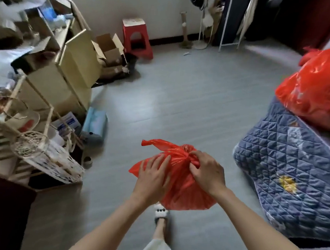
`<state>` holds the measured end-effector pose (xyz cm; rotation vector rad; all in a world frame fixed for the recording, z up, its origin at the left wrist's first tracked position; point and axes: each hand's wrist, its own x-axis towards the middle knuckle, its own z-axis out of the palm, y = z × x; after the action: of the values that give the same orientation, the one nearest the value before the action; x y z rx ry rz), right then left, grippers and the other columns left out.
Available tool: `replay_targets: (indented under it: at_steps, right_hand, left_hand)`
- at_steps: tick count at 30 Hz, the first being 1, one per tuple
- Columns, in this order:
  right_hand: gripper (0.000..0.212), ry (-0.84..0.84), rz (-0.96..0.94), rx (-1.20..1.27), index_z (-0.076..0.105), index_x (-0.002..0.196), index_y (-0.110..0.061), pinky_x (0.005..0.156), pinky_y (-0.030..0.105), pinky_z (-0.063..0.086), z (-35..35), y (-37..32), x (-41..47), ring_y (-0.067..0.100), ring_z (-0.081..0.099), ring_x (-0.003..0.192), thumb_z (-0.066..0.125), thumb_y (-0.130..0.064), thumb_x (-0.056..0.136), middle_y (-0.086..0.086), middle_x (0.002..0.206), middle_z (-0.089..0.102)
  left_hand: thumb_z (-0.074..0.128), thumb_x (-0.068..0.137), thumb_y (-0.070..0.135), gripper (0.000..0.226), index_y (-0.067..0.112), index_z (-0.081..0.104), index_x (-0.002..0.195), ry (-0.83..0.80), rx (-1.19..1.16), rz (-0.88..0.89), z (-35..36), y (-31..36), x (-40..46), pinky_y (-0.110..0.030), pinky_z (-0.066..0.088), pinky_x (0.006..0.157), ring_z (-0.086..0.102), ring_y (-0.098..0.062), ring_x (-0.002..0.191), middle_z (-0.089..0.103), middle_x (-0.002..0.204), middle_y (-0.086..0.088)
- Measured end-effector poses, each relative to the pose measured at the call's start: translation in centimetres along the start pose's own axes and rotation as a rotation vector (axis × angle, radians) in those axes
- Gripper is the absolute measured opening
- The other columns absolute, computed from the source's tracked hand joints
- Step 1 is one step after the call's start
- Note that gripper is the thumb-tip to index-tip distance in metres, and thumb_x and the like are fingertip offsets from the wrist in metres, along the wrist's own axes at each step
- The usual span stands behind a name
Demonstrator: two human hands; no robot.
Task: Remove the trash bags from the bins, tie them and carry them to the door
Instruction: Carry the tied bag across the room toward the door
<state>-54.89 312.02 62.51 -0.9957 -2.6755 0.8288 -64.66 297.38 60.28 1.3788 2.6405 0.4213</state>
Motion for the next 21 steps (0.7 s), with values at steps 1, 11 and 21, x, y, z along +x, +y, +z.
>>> replay_targets:
  at_steps: [1, 11, 21]
  right_hand:
    - [0.03, 0.016, 0.011, -0.004, 0.058, 0.111, -0.028, 0.08, 0.033, 0.046, -0.1, 0.9, 4.5, 0.024, 0.06, 0.103, 0.056, -0.025, 0.082, 0.0, 0.109, 0.065]
    - [0.029, 0.108, 0.145, -0.022, 0.058, 0.111, -0.025, 0.078, 0.031, 0.044, -5.8, 3.6, 35.6, 0.025, 0.059, 0.104, 0.056, -0.022, 0.082, 0.0, 0.113, 0.064]
    - [0.027, 0.211, 0.268, 0.067, 0.059, 0.11, -0.027, 0.083, 0.033, 0.046, -11.4, 13.5, 64.6, 0.025, 0.059, 0.106, 0.057, -0.026, 0.083, -0.001, 0.115, 0.064]
  left_hand:
    - [0.028, 0.082, 0.044, 0.06, 0.018, 0.047, 0.133, -0.016, -0.013, 0.01, 0.6, -0.8, 5.0, -0.047, 0.041, 0.099, 0.051, -0.028, 0.122, 0.054, 0.133, -0.005]
    - [0.0, 0.076, 0.055, 0.079, 0.024, 0.022, 0.145, -0.141, -0.037, 0.18, -1.6, -4.0, 39.1, -0.045, 0.02, 0.113, 0.022, -0.023, 0.141, 0.028, 0.151, -0.004]
    - [-0.003, 0.071, 0.055, 0.083, 0.026, 0.023, 0.144, -0.152, -0.029, 0.321, -0.3, -1.1, 73.4, -0.039, 0.022, 0.111, 0.027, -0.023, 0.137, 0.032, 0.149, -0.001]
